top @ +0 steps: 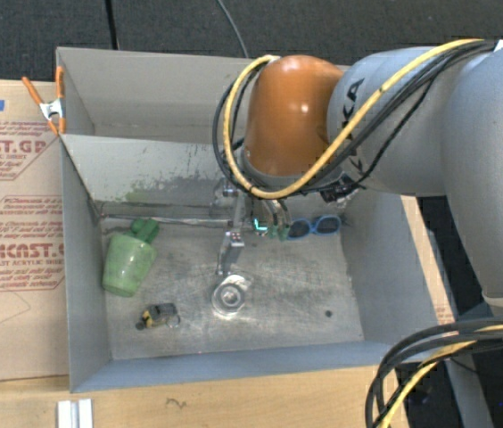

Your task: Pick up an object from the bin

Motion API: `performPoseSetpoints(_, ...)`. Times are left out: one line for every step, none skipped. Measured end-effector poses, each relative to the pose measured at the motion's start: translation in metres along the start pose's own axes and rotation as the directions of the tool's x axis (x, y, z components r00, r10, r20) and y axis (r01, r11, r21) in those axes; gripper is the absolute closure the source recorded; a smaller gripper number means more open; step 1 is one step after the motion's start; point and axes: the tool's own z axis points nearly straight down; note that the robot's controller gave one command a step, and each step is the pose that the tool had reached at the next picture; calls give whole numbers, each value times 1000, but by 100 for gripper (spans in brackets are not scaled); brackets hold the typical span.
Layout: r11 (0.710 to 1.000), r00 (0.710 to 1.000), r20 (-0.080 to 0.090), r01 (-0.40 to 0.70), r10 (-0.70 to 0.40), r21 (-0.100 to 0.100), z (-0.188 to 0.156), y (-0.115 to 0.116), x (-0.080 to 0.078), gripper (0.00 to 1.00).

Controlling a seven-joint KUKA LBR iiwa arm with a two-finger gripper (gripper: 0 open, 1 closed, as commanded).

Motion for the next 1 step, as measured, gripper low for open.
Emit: performPoseSetpoints(967,967,14,255,-256,2,100,9,82,0)
